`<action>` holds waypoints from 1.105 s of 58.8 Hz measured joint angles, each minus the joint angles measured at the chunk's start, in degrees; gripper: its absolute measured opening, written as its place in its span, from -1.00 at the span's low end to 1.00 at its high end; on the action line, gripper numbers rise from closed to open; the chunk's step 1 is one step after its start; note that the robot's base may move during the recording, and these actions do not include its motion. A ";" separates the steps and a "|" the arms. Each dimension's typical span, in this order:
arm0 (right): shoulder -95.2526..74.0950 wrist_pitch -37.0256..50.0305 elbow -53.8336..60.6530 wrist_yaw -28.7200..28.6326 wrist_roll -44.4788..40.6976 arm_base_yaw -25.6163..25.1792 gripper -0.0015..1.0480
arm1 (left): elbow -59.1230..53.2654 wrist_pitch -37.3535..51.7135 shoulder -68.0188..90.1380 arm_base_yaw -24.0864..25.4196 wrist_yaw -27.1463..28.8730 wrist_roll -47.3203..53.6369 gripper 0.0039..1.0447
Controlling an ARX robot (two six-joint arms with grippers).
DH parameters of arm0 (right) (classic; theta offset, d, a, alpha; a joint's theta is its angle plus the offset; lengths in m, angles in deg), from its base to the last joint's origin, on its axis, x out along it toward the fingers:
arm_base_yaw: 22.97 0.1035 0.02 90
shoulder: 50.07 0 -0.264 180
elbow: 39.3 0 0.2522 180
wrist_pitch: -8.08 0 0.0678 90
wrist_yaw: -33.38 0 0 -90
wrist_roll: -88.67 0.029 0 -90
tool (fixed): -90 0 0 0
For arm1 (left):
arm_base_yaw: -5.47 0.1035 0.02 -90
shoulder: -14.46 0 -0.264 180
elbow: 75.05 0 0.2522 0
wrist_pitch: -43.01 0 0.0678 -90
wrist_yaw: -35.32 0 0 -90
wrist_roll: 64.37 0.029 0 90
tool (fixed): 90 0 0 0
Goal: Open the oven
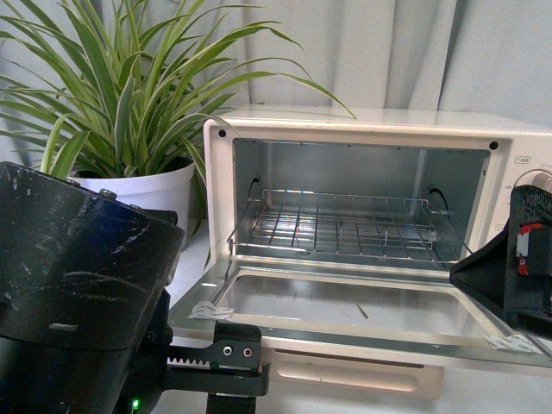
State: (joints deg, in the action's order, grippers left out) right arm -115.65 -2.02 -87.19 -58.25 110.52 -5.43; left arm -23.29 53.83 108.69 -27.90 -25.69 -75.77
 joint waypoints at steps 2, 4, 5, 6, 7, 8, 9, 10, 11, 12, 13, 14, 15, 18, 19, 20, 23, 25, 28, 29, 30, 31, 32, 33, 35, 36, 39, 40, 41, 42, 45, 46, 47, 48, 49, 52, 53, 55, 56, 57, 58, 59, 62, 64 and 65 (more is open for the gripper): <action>0.00 0.15 0.28 -0.02 -0.04 -0.02 0.82 | -0.11 0.00 0.02 -0.13 -0.09 0.87 0.88; 0.02 0.28 0.63 -0.04 -0.09 -0.04 0.82 | -0.26 -0.07 0.02 -0.26 -0.52 1.36 0.88; 0.02 0.35 0.74 -0.04 -0.09 -0.07 0.82 | -0.33 -0.09 0.02 -0.28 -0.68 1.49 0.88; 0.02 0.37 0.83 -0.07 -0.11 -0.07 0.82 | -0.48 -0.11 0.02 -0.39 -0.92 1.99 0.88; 0.02 0.39 1.05 -0.20 -0.13 -0.11 0.82 | -0.52 -0.11 0.02 -0.42 -0.92 1.99 0.88; 0.02 0.44 1.14 -0.24 -0.15 -0.15 0.82 | -0.81 -0.09 0.02 -0.52 -1.11 2.54 0.88; 0.02 0.52 1.33 -0.33 -0.15 -0.20 0.82 | -0.85 -0.09 0.02 -0.55 -1.11 2.54 0.88; 0.02 0.55 1.42 -0.35 -0.15 -0.22 0.82 | -1.07 -0.09 0.02 -0.59 -1.27 2.89 0.88; 0.04 0.57 1.51 -0.37 -0.17 -0.24 0.82 | -1.33 -0.09 0.02 -0.68 -1.57 3.10 0.88; 0.11 0.61 1.68 -0.44 -0.17 -0.31 0.82 | -1.49 -0.09 0.02 -0.72 -1.73 3.34 0.88; 0.13 0.61 1.73 -0.46 -0.17 -0.33 0.82 | -1.81 -0.09 -0.02 -0.79 -1.95 3.61 0.88; 0.20 0.61 1.88 -0.46 -0.20 -0.39 0.82 | -1.99 -0.09 -0.04 -0.83 -2.01 3.74 0.88; 0.33 0.61 1.97 -0.48 -0.20 -0.42 0.82 | -2.14 -0.07 -0.09 -0.85 -2.03 3.87 0.88; 0.79 0.61 2.34 -0.63 -0.33 -0.52 0.82 | -2.99 0.11 -0.63 -1.05 -2.01 4.55 0.88; 1.07 0.61 2.54 -0.72 -0.42 -0.57 0.82 | -3.17 0.15 -0.79 -1.09 -2.01 4.63 0.88; 1.25 0.61 2.60 -0.77 -0.44 -0.59 0.82 | -3.50 0.17 -1.18 -1.16 -2.03 5.07 0.88; 1.92 0.61 2.91 -0.85 -0.63 -0.63 0.82 | -4.11 0.20 -2.16 -1.22 -2.01 5.75 0.88; 2.51 0.59 3.10 -0.85 -0.74 -0.63 0.82 | -4.55 0.22 -2.91 -1.29 -1.95 6.25 0.88; 3.65 0.55 3.48 -0.92 -0.92 -0.63 0.82 | -5.27 0.22 -4.17 -1.46 -1.97 7.06 0.88; 3.91 0.52 3.54 -0.94 -0.94 -0.63 0.82 | -5.42 0.22 -4.48 -1.53 -1.97 7.15 0.88; 4.35 0.44 3.65 -1.05 -1.05 -0.63 0.82 | -5.77 0.22 -5.16 -1.64 -1.97 7.54 0.88; 4.59 0.39 3.72 -1.07 -1.05 -0.63 0.82 | -5.95 0.22 -5.51 -1.73 -1.97 7.76 0.88; 4.85 0.33 3.78 -1.09 -1.07 -0.63 0.82 | -6.32 0.20 -6.12 -1.88 -1.97 8.26 0.88; 5.60 0.22 4.04 -1.16 -1.16 -0.63 0.82 | -6.67 0.11 -6.84 -2.05 -2.03 8.41 0.88; 6.73 0.04 4.55 -1.36 -1.33 -0.72 0.82 | -7.45 -0.96 -8.76 -2.32 -3.74 8.13 0.88; 7.32 -0.09 4.83 -1.49 -1.49 -0.83 0.82 | -7.72 -1.40 -9.46 -2.38 -4.17 7.87 0.88; 8.63 -0.15 5.60 -1.44 -1.75 -1.11 0.82 | -8.70 -1.86 -11.47 -2.84 -4.35 7.72 0.88; 9.29 -0.15 5.99 -1.42 -1.86 -1.33 0.82 | -9.05 -1.88 -12.13 -3.02 -4.37 7.56 0.88; 10.01 -0.20 6.38 -1.44 -1.99 -1.60 0.82 | -9.44 -1.88 -12.90 -3.19 -4.55 7.17 0.88; 10.34 -0.24 6.56 -1.46 -2.03 -1.75 0.82 | -10.08 -1.88 -14.23 -3.45 -5.01 6.69 0.88; 12.35 -0.63 7.54 -1.55 -2.03 -2.56 0.82 | -11.02 -1.86 -16.26 -3.80 -5.01 6.32 0.88; 12.81 -0.68 7.78 -1.53 -2.03 -2.69 0.82 | -11.56 -1.79 -17.46 -4.00 -4.61 6.23 0.88; 13.68 -0.68 8.26 -1.46 -2.05 -2.91 0.82 | -12.00 -1.66 -18.34 -4.09 -4.24 6.19 0.88; 14.14 -0.68 8.52 -1.49 -2.10 -3.04 0.82 | -12.44 -1.51 -19.30 -4.24 -3.91 6.01 0.88; 15.12 -0.68 9.07 -1.55 -2.12 -3.28 0.82 | -12.76 -1.44 -19.96 -4.33 -3.82 5.84 0.88; 17.09 -1.03 10.16 -1.70 -2.12 -3.87 0.82 | -14.19 -1.53 -23.39 -4.52 -3.74 5.25 0.88; 18.12 -1.22 10.73 -1.68 -2.12 -4.17 0.82 | -14.47 -1.55 -24.09 -4.55 -3.58 5.22 0.88; 19.63 -1.46 11.54 -1.70 -2.19 -4.61 0.82 | -15.76 -1.90 -27.36 -4.66 -3.02 5.16 0.88; 20.61 -1.57 12.13 -1.68 -2.23 -4.90 0.82 | -16.17 -2.19 -28.52 -4.66 -2.95 5.14 0.88; 21.57 -1.84 12.61 -1.70 -2.36 -5.18 0.82 | -16.79 -2.73 -30.40 -4.66 -2.73 5.14 0.88; 22.97 -2.23 13.31 -1.90 -2.43 -5.62 0.82 | -17.29 -3.21 -31.91 -4.68 -2.25 5.14 0.88; 23.93 -2.45 13.75 -2.10 -2.56 -5.90 0.82 | -17.92 -3.80 -33.81 -4.68 -1.75 5.16 0.88; 27.74 -2.56 15.61 -2.01 -3.50 -6.80 0.82 | -19.82 -5.18 -39.34 -4.70 -0.02 5.62 0.88; 29.70 -2.56 16.52 -1.99 -4.07 -7.19 0.82 | -20.72 -6.08 -42.38 -4.70 1.09 5.99 0.88; 30.69 -2.67 16.94 -2.21 -4.17 -7.45 0.82 | -21.07 -6.58 -43.63 -4.70 1.42 6.16 0.88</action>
State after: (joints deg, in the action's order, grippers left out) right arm -84.97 -4.69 -70.25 -60.46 106.34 -12.88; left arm -44.36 47.25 65.07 -32.59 -24.27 -69.60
